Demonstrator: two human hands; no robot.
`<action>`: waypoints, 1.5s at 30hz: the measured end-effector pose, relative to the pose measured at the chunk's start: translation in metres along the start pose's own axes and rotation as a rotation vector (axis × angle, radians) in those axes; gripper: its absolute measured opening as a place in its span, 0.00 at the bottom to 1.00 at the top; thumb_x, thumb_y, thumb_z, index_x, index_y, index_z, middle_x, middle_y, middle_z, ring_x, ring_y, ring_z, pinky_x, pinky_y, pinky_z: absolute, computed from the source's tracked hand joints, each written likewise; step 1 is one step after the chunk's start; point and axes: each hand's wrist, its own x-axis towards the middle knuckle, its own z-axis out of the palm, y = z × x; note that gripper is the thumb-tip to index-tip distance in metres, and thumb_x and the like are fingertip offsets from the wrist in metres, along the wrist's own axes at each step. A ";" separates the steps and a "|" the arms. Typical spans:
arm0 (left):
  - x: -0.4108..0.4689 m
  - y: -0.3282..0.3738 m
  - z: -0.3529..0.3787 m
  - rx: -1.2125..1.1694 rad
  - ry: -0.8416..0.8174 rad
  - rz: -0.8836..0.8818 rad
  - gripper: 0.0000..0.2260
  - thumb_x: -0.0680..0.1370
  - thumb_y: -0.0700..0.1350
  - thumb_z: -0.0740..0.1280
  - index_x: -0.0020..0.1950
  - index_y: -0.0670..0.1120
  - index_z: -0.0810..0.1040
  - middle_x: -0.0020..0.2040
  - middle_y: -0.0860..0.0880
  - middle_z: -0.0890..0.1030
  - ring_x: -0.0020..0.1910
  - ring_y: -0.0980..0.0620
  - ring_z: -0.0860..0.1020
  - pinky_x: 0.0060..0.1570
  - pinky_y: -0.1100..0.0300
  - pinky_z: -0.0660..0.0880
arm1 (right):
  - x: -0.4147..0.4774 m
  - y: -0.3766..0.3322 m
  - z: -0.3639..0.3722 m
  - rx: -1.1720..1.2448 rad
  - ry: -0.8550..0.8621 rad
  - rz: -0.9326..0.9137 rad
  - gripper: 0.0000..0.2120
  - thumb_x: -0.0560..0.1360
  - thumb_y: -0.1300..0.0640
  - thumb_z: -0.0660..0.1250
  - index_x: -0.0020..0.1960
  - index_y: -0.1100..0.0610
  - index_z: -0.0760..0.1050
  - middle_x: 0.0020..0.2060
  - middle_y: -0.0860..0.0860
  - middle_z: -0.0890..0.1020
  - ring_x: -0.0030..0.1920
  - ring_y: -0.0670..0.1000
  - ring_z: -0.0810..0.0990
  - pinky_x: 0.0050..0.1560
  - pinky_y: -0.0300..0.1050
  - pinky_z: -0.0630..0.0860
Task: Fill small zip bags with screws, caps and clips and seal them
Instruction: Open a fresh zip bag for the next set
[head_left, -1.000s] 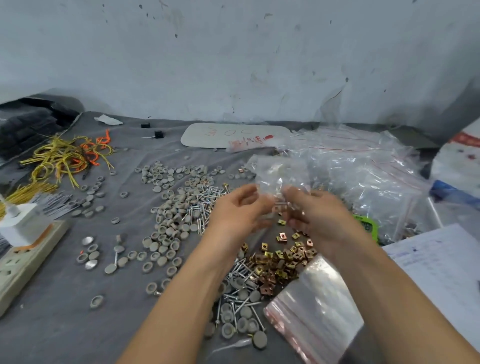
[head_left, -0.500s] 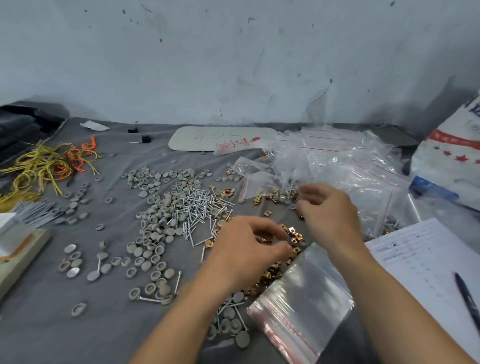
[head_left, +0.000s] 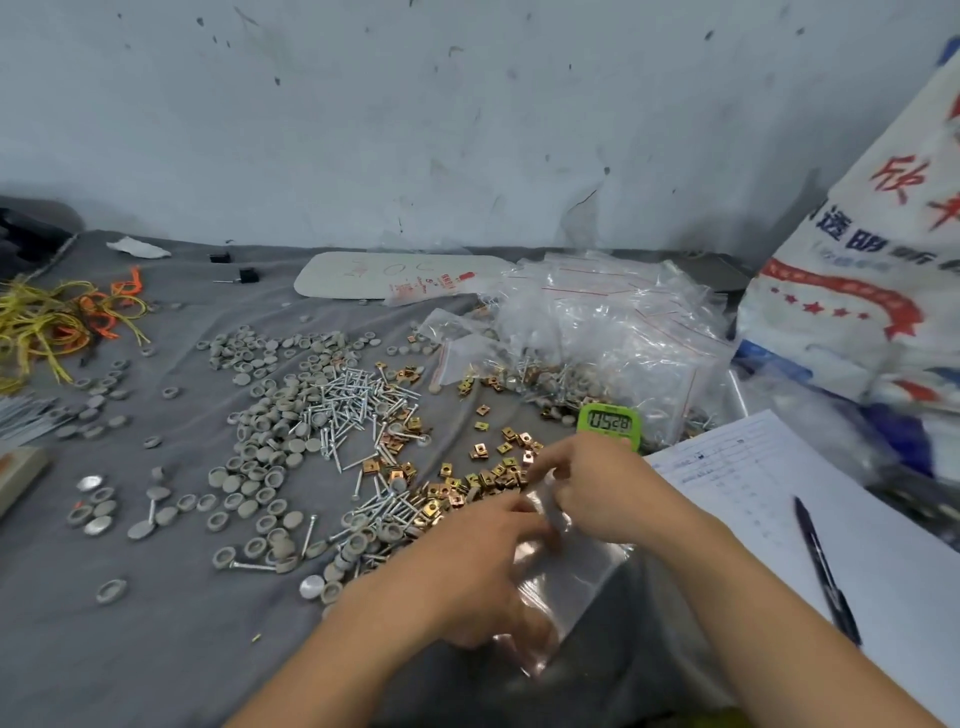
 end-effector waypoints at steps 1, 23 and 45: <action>0.000 0.001 0.001 -0.007 -0.003 -0.005 0.30 0.66 0.57 0.80 0.66 0.59 0.77 0.65 0.63 0.69 0.62 0.56 0.73 0.61 0.59 0.71 | -0.004 0.003 -0.002 -0.001 -0.001 0.009 0.18 0.76 0.64 0.65 0.50 0.42 0.85 0.42 0.39 0.81 0.38 0.40 0.78 0.34 0.30 0.69; -0.007 -0.005 -0.002 -0.346 0.362 -0.155 0.16 0.70 0.45 0.78 0.56 0.59 0.86 0.44 0.63 0.84 0.42 0.68 0.80 0.43 0.75 0.73 | -0.035 0.022 -0.008 -0.146 0.001 0.033 0.09 0.80 0.55 0.65 0.40 0.48 0.73 0.40 0.45 0.79 0.44 0.48 0.77 0.37 0.42 0.68; 0.002 -0.003 -0.012 -0.602 0.334 -0.290 0.19 0.81 0.48 0.71 0.30 0.46 0.83 0.27 0.52 0.82 0.25 0.59 0.80 0.26 0.67 0.73 | -0.028 0.028 -0.003 -0.102 -0.004 0.071 0.19 0.75 0.54 0.70 0.65 0.47 0.74 0.58 0.45 0.79 0.55 0.49 0.78 0.50 0.41 0.75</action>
